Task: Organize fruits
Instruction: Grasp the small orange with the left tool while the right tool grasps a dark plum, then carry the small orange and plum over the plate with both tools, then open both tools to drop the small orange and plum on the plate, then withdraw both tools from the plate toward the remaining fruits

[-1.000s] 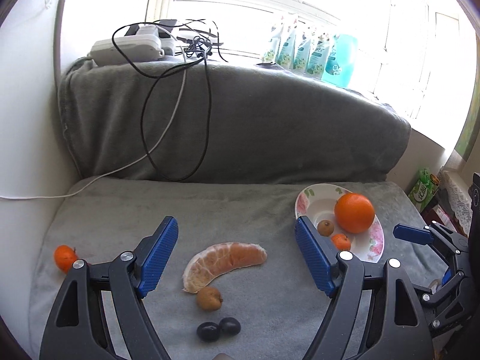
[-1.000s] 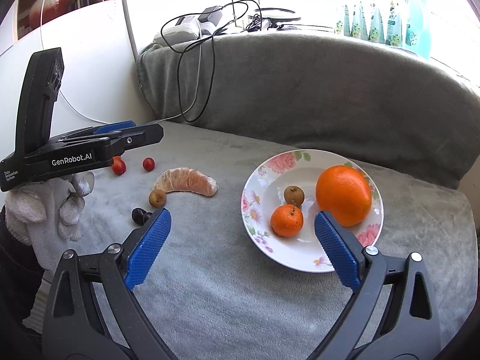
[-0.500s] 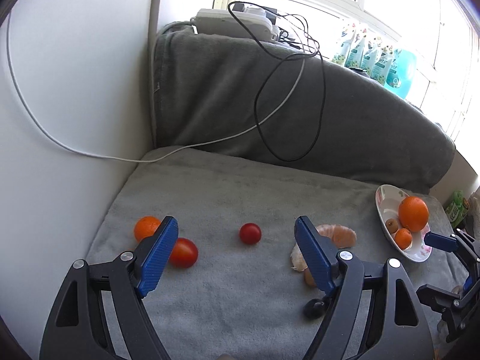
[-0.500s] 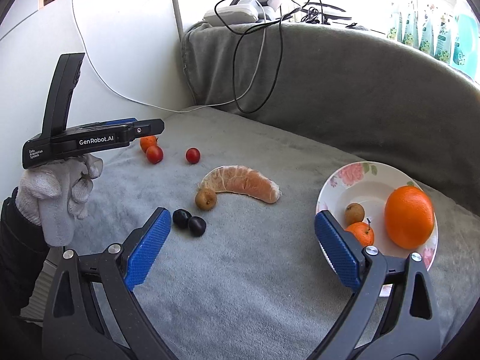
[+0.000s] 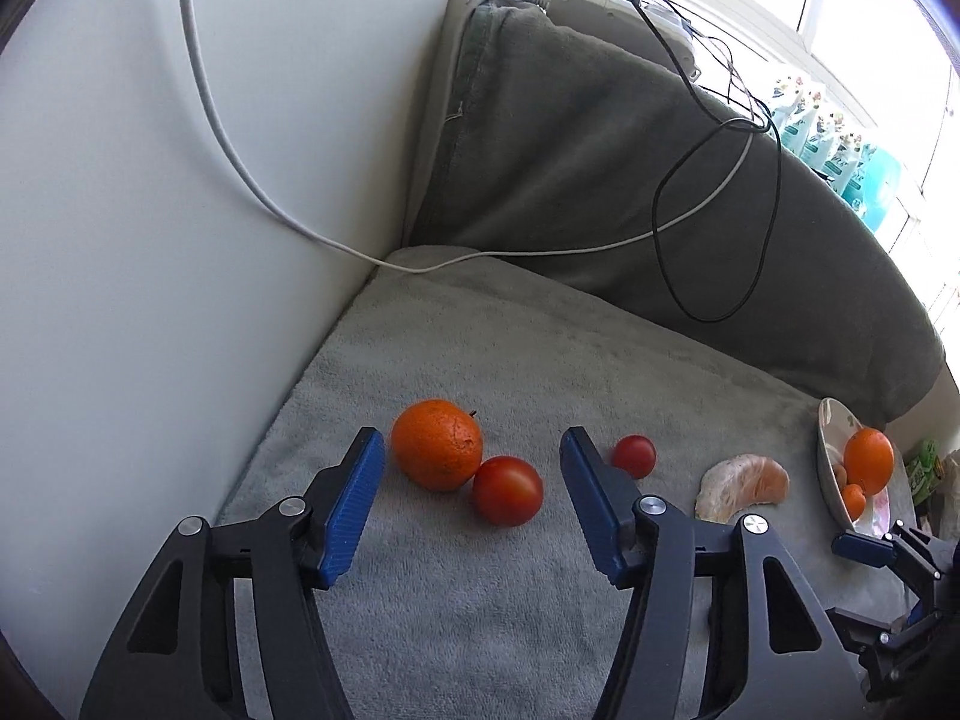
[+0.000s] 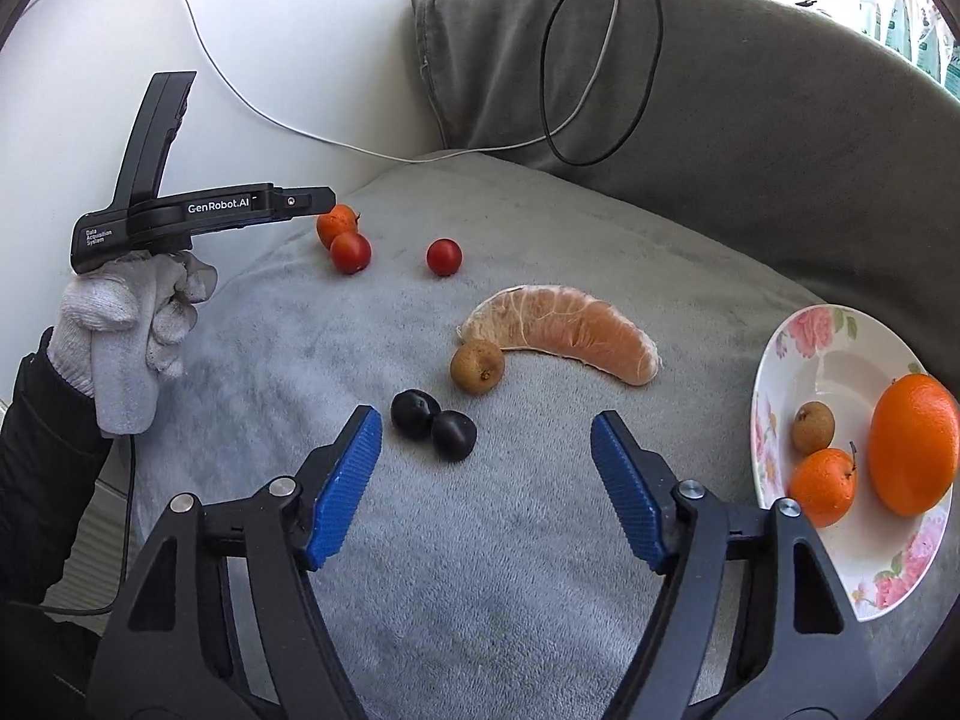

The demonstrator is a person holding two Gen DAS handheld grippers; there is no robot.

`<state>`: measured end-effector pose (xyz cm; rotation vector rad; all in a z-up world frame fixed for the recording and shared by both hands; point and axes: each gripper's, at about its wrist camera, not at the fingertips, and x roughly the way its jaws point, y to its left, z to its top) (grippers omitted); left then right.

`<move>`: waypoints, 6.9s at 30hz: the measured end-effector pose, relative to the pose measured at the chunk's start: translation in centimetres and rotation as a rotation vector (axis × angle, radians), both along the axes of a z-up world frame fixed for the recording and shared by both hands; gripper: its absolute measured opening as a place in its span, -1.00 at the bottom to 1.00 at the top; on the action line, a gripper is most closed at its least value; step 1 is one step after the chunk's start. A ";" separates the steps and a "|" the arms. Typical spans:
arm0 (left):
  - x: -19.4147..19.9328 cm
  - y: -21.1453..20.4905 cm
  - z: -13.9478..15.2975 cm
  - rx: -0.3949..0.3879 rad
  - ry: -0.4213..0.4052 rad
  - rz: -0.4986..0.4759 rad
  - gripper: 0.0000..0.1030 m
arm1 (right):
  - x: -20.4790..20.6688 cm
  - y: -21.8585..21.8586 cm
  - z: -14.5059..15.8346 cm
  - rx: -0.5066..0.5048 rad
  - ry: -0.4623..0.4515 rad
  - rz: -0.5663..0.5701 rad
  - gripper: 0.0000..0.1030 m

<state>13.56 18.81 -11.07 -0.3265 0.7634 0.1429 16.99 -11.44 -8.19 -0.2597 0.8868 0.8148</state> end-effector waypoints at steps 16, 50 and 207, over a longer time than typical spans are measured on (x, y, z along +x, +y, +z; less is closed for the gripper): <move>1.5 1.0 -1.6 -0.016 0.039 0.006 -0.09 | 0.6 1.6 -1.6 -0.018 0.071 0.063 -0.03; 2.0 0.6 -1.8 -0.037 0.053 0.012 -0.27 | 1.4 1.4 -2.8 0.013 0.126 0.060 -0.59; 0.4 -5.9 3.6 -0.009 -0.100 -0.139 0.57 | -0.5 -3.0 3.0 0.061 -0.093 -0.104 0.75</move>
